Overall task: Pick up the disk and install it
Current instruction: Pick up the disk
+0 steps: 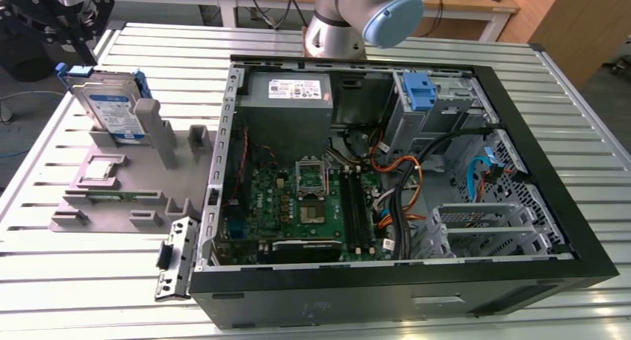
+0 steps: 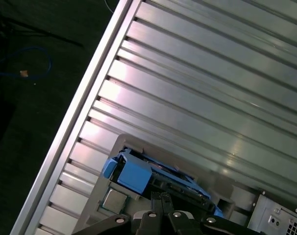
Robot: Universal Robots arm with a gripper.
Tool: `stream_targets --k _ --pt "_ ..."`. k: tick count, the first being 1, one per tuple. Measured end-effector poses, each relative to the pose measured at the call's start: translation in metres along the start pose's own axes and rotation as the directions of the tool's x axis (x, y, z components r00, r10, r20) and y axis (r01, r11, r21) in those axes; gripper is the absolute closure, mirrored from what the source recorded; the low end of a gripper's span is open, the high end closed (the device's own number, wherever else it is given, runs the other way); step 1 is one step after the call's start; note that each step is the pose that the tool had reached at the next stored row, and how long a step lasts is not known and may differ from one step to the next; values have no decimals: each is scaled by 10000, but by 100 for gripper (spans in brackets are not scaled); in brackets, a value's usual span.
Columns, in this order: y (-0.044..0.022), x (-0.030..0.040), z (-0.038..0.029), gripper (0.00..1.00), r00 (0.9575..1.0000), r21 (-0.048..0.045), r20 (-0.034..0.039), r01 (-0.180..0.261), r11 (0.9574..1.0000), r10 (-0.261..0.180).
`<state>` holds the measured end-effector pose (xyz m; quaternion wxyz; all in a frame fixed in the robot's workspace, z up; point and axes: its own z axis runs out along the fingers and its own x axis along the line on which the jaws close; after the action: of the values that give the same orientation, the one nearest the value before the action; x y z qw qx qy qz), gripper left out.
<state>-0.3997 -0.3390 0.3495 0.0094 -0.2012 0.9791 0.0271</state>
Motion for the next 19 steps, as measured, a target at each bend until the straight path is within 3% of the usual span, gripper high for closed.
stream_targets --k 19 --pt "0 0 0 90 9997 -11 -11 238 9997 -238"
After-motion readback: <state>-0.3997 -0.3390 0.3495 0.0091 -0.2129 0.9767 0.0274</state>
